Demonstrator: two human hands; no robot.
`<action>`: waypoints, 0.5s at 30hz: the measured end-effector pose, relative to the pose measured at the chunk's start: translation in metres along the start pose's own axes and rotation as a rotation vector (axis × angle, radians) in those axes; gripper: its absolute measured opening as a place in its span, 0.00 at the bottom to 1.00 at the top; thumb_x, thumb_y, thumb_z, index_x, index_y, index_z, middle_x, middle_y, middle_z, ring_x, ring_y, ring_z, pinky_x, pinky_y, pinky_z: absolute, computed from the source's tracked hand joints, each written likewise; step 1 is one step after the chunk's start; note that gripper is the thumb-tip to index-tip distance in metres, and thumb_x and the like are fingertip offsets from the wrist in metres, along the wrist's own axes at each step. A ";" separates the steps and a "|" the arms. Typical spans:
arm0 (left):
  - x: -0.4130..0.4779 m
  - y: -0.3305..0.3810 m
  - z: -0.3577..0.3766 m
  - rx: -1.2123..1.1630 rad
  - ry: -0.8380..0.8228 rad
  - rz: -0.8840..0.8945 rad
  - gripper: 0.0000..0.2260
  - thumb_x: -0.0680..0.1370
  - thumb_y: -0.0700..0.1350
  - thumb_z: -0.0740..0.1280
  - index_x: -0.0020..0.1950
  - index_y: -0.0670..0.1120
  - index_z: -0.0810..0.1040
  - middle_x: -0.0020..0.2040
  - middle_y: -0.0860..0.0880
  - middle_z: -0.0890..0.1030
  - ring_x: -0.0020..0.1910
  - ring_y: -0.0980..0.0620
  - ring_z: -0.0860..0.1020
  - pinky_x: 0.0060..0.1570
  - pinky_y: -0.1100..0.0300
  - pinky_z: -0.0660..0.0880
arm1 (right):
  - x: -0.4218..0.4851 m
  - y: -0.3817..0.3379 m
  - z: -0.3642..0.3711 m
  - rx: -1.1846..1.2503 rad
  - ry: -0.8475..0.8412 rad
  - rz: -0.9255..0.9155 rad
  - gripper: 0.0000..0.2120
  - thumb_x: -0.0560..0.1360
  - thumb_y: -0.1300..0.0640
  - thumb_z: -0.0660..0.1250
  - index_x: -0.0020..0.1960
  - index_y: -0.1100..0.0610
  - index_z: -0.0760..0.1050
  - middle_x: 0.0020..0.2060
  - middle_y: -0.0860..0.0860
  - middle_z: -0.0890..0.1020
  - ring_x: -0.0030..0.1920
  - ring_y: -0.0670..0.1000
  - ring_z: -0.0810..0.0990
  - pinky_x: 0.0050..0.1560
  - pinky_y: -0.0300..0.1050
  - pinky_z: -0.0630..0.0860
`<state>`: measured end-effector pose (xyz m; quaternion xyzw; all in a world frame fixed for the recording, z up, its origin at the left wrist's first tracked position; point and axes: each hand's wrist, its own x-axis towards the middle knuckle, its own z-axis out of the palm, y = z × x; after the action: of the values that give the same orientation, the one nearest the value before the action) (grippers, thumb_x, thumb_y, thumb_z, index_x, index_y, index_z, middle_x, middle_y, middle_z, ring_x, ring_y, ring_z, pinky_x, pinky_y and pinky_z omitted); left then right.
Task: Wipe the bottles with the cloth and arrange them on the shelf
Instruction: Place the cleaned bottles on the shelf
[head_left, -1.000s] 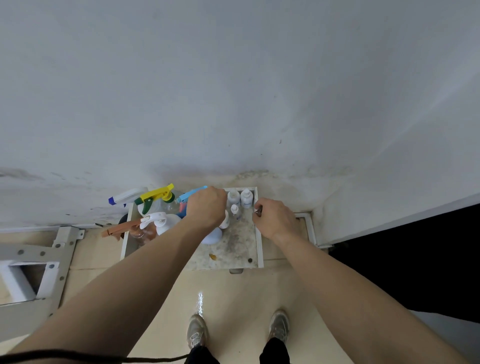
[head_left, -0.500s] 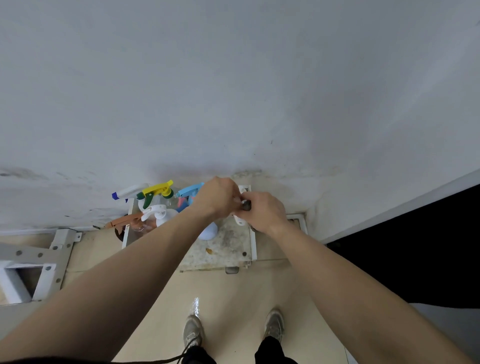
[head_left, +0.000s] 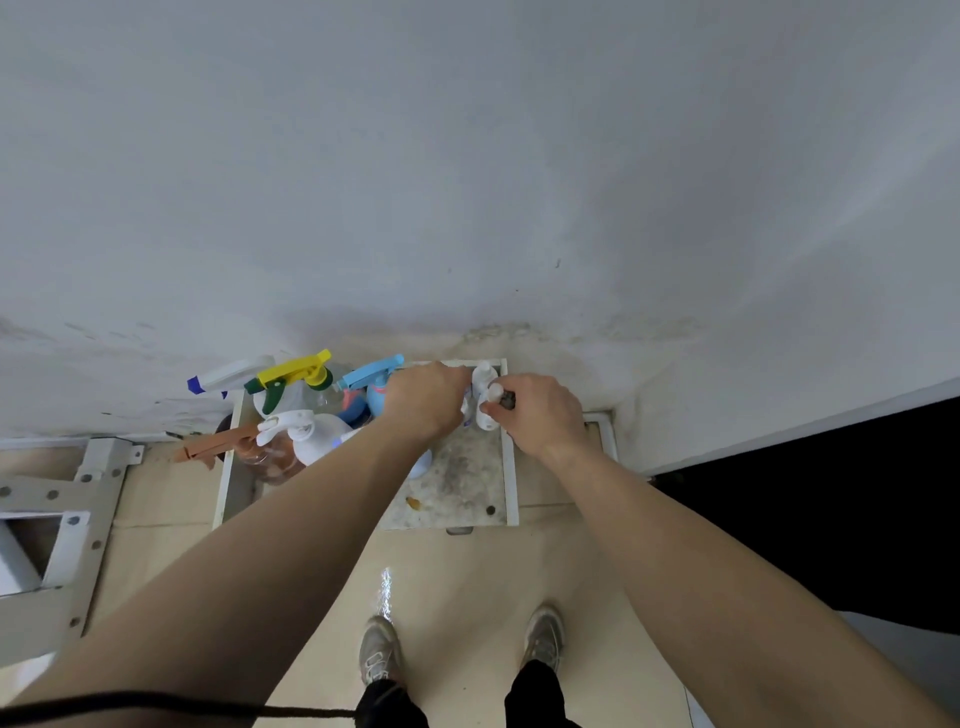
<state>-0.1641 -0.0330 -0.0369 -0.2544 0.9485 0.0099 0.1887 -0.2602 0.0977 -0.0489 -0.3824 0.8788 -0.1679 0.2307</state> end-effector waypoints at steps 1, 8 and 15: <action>0.004 0.002 0.003 0.005 -0.004 0.004 0.10 0.80 0.47 0.64 0.60 0.49 0.76 0.51 0.47 0.82 0.49 0.45 0.82 0.38 0.55 0.69 | 0.003 0.000 0.003 -0.018 -0.008 -0.006 0.09 0.80 0.47 0.65 0.49 0.50 0.81 0.43 0.50 0.82 0.45 0.55 0.80 0.40 0.47 0.73; 0.015 0.010 0.020 0.033 0.008 0.007 0.08 0.82 0.45 0.63 0.59 0.46 0.75 0.53 0.46 0.82 0.51 0.45 0.82 0.38 0.55 0.69 | 0.011 0.002 0.018 -0.104 0.010 -0.010 0.10 0.81 0.48 0.63 0.52 0.50 0.82 0.45 0.51 0.81 0.45 0.55 0.80 0.40 0.47 0.74; 0.016 0.004 0.024 -0.025 0.018 -0.012 0.08 0.80 0.37 0.61 0.57 0.45 0.75 0.51 0.45 0.81 0.49 0.45 0.81 0.38 0.55 0.69 | 0.008 0.006 0.029 -0.108 0.028 0.022 0.08 0.81 0.51 0.62 0.52 0.47 0.80 0.46 0.49 0.81 0.47 0.53 0.80 0.37 0.45 0.70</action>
<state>-0.1706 -0.0341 -0.0659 -0.2623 0.9484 0.0182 0.1771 -0.2532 0.0921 -0.0781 -0.3823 0.8939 -0.1229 0.1993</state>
